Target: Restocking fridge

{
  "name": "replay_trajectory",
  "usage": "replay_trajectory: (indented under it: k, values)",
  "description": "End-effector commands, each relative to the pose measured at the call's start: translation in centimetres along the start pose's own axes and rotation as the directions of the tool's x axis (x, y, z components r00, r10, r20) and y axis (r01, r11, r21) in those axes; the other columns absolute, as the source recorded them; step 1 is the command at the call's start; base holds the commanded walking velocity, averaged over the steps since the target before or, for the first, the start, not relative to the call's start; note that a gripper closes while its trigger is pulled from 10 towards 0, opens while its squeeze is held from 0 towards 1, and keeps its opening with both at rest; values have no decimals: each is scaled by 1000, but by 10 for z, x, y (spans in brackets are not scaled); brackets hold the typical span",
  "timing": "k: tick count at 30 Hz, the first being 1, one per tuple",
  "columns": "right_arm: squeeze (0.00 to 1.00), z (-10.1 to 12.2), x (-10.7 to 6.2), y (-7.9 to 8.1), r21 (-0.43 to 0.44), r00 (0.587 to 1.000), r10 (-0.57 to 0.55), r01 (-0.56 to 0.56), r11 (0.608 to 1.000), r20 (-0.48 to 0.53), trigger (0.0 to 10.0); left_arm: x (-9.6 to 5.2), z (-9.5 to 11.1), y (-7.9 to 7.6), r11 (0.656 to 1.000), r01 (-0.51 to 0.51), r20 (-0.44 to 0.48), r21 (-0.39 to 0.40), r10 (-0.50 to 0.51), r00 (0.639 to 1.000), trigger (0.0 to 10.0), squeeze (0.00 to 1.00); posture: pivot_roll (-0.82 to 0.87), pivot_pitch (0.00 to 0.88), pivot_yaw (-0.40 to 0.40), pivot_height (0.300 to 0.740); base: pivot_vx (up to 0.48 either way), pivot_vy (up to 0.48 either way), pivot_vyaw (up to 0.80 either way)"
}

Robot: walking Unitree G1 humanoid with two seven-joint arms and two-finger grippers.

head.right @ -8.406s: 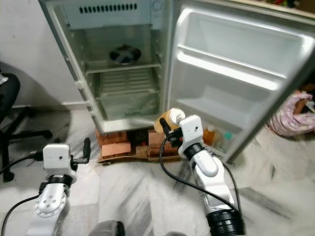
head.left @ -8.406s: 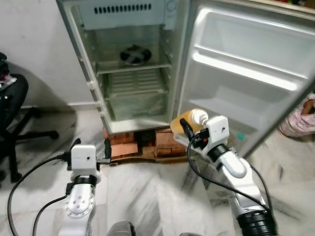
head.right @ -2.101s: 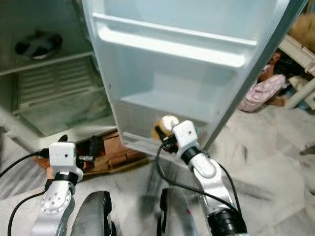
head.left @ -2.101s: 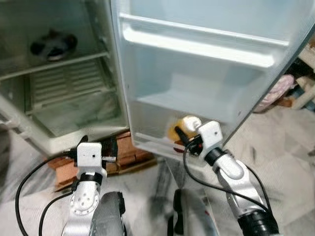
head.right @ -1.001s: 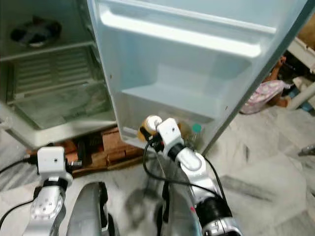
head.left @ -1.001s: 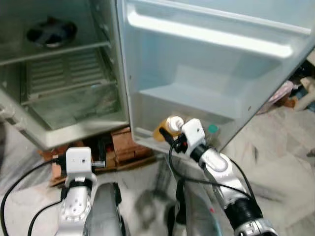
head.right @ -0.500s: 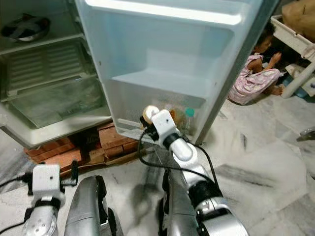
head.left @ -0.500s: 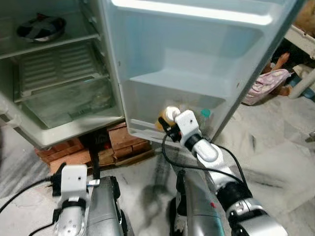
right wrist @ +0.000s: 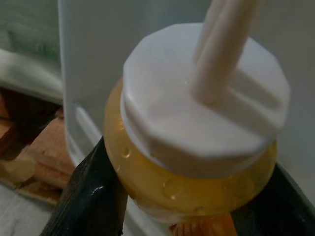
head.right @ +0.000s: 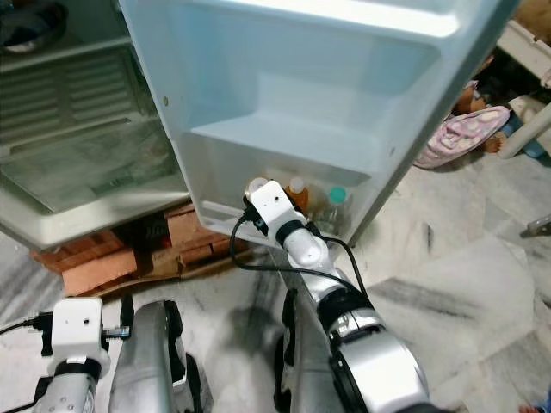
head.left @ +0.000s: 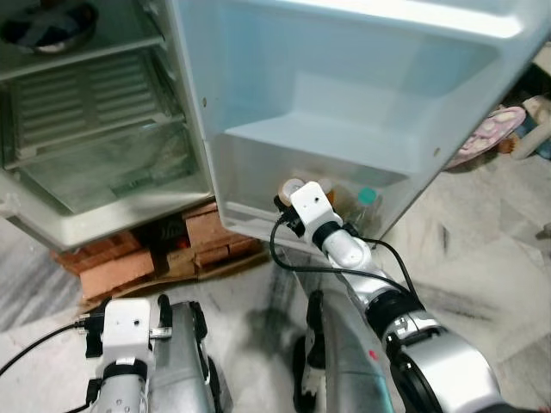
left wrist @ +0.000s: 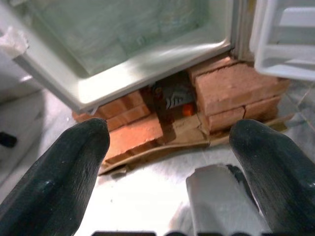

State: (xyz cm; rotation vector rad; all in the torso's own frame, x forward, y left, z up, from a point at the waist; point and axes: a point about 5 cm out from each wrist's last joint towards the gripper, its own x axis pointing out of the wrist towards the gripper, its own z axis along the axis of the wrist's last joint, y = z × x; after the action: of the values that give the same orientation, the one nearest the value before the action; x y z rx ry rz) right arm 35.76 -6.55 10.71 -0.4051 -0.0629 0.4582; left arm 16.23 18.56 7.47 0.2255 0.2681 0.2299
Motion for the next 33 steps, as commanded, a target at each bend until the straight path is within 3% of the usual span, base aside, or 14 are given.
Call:
replay_trajectory:
  k: [1, 9, 12, 19, 24, 25, 26, 27, 33]
  values:
    - [0, -5, -2, -1, -17, 999, -24, 23, 1000, -22, 10000, -8, -6, 2, 1000, 0, -39, 7, 0, 999, 10000, 0, 131, 335, -60, 552, 0, 0, 0]
    - [0, 5, 6, -2, -59, 997, -72, 71, 996, -10, 10000, -16, -3, 0, 1000, 0, -50, -2, 0, 999, 10000, 0, 155, 365, -77, 552, 0, 0, 0]
    - [0, 1, 5, 8, -82, 998, -47, 44, 996, -30, 10000, -19, -3, 0, 1000, -4, -58, -7, 3, 998, 10000, 0, 164, 371, -85, 552, 0, 0, 0]
    - [0, -23, -3, 25, 3, 981, 6, -6, 1000, -195, 10000, -21, -2, -1, 1000, -8, -67, -14, 7, 998, 10000, 0, 168, 376, -94, 552, 0, 0, 0]
    - [0, -28, -5, 26, 63, 973, 21, -6, 998, -230, 10000, -20, -2, -2, 1000, -7, -72, -15, 6, 997, 10000, 0, 166, 373, -92, 552, 0, 0, 0]
    - [902, -28, -5, 26, 68, 973, 21, -6, 998, -229, 10000, -19, -2, -1, 1000, -6, -74, -15, 5, 997, 10000, 0, 164, 371, -91, 552, 0, 0, 0]
    - [902, -28, -5, 26, 76, 973, 23, -6, 997, -228, 10000, -19, -2, -1, 1000, -6, -74, -15, 5, 997, 10000, 0, 162, 370, -90, 552, 0, 0, 0]
    - [1000, -28, -5, 25, 81, 973, 25, -6, 997, -228, 10000, -18, -2, -1, 1000, -6, -74, -15, 5, 997, 10000, 0, 162, 370, -90, 552, 0, 0, 0]
    - [1000, -26, -3, 19, 89, 974, 16, 5, 996, -226, 10000, -12, -1, 0, 1000, -2, -68, -8, 2, 998, 10000, 0, 161, 354, -84, 552, 0, 0, 0]
